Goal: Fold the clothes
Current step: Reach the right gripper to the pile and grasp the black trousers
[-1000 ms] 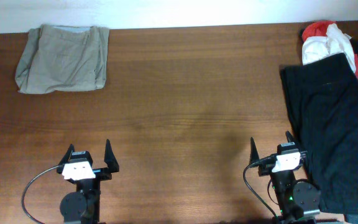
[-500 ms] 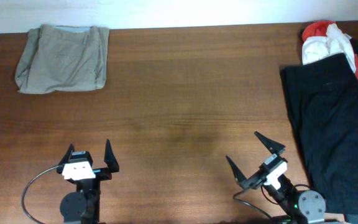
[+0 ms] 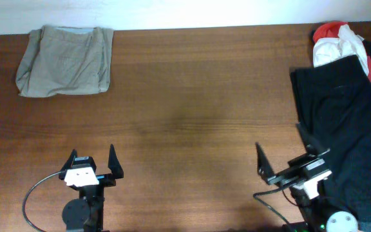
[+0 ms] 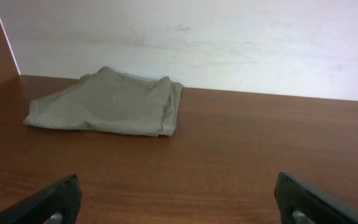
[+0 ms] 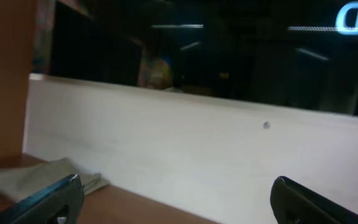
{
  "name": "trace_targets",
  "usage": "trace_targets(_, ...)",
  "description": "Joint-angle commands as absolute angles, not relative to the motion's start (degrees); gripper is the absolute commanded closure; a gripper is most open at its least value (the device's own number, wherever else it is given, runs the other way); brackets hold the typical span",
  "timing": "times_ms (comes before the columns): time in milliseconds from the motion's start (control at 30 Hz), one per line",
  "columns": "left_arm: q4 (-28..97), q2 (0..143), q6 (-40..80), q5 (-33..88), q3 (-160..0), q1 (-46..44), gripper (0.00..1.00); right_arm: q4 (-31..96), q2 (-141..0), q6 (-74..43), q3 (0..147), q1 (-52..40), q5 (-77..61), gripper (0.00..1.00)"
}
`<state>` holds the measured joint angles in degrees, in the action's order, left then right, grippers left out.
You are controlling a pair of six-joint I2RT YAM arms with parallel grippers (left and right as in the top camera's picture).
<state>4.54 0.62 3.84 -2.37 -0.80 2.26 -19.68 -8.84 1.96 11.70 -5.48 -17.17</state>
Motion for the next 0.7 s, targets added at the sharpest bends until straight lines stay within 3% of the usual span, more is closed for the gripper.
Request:
trace_targets(0, 4.6, 0.3, 2.9, -2.8, -0.5, 2.1, 0.01, -19.2, -21.2, 4.3, 22.0, -6.0, -12.1, 0.01)
trace_targets(200, 4.6, 0.3, 2.9, -2.8, -0.5, 2.1, 0.01, -4.7, -52.6, 11.5, 47.8, -5.9, 1.4, 0.01)
trace_targets(300, 4.6, 0.3, 2.9, -2.8, -0.5, 2.1, 0.01, 14.6, -69.9, 19.0, 65.2, -5.6, 3.6, 0.01)
trace_targets(400, 4.6, 0.3, 2.9, -2.8, -0.5, 2.1, 0.01, 30.1, -82.9, 19.3, 78.4, -5.6, 3.9, 0.01)
trace_targets(667, 4.6, 0.3, 2.9, -2.8, -0.5, 2.1, 0.01, 28.8, -100.8, 22.3, 85.4, -1.7, 14.2, 0.01)
